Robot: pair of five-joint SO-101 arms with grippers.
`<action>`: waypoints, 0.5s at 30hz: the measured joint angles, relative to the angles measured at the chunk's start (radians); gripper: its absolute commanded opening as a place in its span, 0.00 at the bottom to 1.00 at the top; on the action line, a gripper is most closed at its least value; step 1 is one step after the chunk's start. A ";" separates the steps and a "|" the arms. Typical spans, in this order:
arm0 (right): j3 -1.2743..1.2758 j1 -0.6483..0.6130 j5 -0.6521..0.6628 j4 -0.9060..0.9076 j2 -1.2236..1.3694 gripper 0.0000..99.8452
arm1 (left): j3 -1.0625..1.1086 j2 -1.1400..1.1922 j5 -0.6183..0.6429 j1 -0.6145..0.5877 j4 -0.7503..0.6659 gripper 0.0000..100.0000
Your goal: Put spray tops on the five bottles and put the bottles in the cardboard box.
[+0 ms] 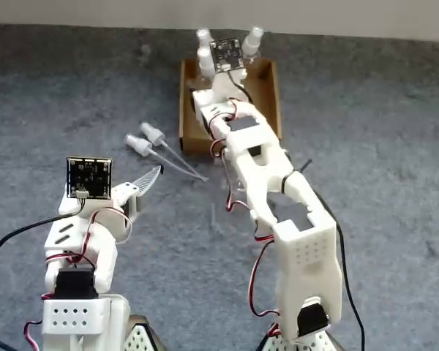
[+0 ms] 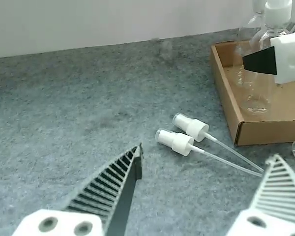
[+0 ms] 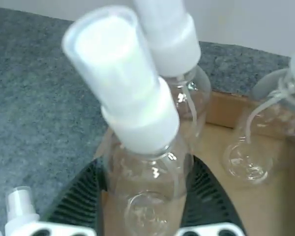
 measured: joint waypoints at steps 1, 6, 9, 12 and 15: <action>0.000 0.000 0.000 0.000 0.000 0.08 | 0.000 0.000 0.000 0.000 0.000 0.30; 0.000 -0.002 0.000 0.000 0.000 0.13 | 0.000 0.000 0.000 0.000 0.000 0.30; 0.000 -0.002 0.000 0.000 0.000 0.13 | 0.000 0.000 0.000 0.000 0.000 0.30; 0.000 -0.002 0.000 0.000 0.000 0.14 | 0.000 0.000 0.000 0.000 0.000 0.30; 0.000 -0.003 0.000 -0.002 0.000 0.14 | 0.000 0.000 0.000 0.000 0.000 0.30</action>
